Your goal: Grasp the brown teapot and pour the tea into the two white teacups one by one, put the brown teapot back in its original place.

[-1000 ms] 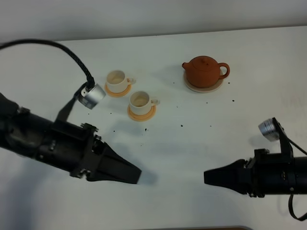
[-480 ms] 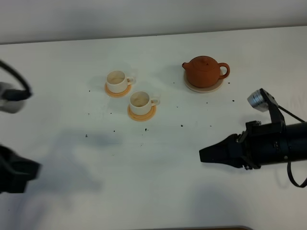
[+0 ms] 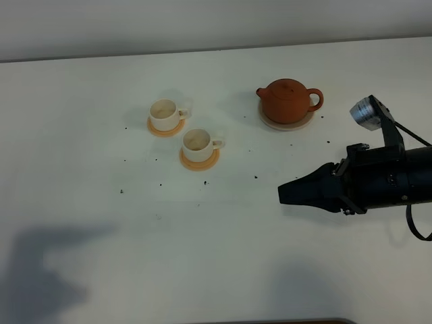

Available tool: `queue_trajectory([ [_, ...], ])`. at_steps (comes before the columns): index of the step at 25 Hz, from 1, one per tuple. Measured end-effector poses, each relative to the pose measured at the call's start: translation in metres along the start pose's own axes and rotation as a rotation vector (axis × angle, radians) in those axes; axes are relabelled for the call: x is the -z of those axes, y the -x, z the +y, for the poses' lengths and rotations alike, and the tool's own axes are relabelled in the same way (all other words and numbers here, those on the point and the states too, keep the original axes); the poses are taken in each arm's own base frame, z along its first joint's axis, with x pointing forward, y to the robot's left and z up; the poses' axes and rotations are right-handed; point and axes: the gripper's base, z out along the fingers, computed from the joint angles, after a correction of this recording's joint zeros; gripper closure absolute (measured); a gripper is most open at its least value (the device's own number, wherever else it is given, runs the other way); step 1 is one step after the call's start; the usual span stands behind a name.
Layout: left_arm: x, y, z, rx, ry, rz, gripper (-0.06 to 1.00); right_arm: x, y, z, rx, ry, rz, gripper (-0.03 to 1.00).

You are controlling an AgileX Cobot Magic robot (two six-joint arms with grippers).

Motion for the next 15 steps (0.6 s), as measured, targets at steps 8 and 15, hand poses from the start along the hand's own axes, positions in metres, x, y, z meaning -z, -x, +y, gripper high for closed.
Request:
queue_trajectory([
  [8, -0.011, -0.024, 0.004, 0.001, 0.001, -0.052, 0.7, 0.011, 0.005, 0.015, 0.044, 0.006, -0.045, 0.73],
  [15, -0.004, -0.033, -0.003, -0.091, -0.097, -0.11, 0.68, 0.012, 0.005, 0.016, 0.033, 0.007, -0.045, 0.73],
])
